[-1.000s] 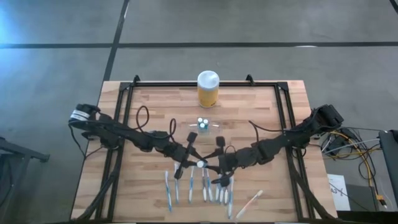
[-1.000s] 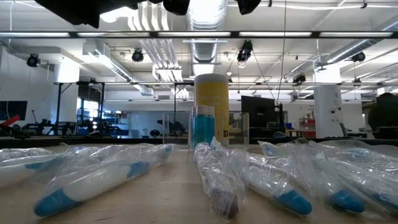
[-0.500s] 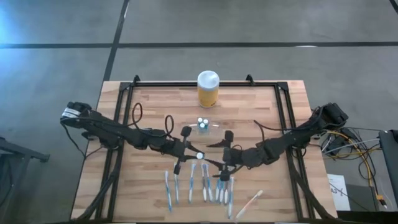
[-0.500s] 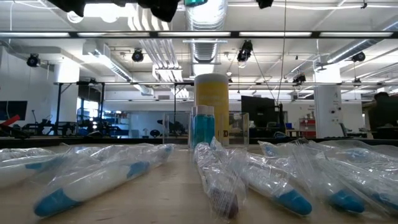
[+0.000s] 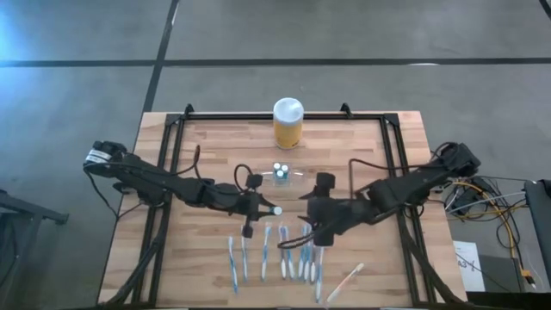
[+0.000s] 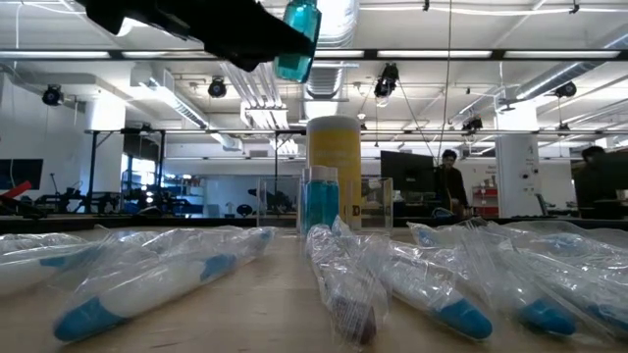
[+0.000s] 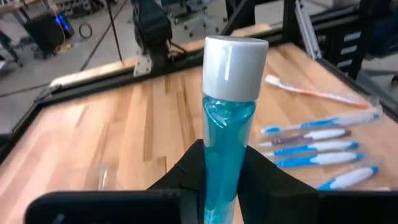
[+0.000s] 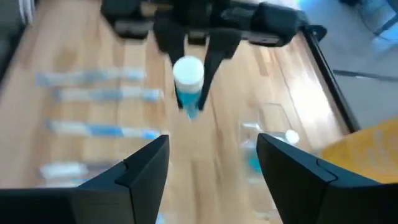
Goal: Pick & Place toothbrushing station
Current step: Put the blue mouthwash into the middle of the transparent organizer
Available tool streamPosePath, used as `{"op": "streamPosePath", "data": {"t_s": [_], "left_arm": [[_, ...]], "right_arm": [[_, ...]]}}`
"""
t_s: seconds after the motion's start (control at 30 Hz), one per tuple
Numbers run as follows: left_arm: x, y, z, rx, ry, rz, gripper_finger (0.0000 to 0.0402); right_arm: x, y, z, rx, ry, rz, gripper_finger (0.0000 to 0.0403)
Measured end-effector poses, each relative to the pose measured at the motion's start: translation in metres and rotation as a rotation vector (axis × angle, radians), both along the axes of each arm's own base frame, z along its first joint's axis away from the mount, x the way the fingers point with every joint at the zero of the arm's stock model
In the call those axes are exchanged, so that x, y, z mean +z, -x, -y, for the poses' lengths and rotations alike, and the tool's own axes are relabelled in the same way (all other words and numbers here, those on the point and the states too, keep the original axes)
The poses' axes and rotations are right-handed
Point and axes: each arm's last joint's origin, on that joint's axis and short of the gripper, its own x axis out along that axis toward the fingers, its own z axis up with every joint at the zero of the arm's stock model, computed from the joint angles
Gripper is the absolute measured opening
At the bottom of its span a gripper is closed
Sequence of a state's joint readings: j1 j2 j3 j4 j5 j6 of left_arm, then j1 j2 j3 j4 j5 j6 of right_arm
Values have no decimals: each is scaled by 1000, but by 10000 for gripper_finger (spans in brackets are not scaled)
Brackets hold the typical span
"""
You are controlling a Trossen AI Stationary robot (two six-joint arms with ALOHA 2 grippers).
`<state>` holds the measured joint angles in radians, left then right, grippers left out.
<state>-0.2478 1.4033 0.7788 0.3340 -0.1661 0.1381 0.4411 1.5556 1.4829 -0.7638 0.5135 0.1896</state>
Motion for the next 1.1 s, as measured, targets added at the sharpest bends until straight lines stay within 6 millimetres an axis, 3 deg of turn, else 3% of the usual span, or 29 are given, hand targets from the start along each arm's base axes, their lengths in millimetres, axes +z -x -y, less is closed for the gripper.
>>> {"op": "streamPosePath", "data": {"t_s": [0.27, 0.4, 0.5, 0.67, 1.1], "left_arm": [[-7, 2, -1, 11, -4, -79, 58], [-11, 4, -1, -5, 2, -119, 58], [-15, 6, 0, -32, 21, -169, 58], [-23, 11, 2, -81, 66, -281, 58], [-26, 15, 10, -137, 96, -326, 58]], "right_arm": [[-2, -44, -16, 284, 208, -134, 235], [-17, -61, -21, 397, 318, -278, 235], [-30, -74, -25, 457, 397, -355, 235], [-35, -95, -30, 470, 542, -380, 235], [-58, -114, -36, 540, 599, -438, 235]]}}
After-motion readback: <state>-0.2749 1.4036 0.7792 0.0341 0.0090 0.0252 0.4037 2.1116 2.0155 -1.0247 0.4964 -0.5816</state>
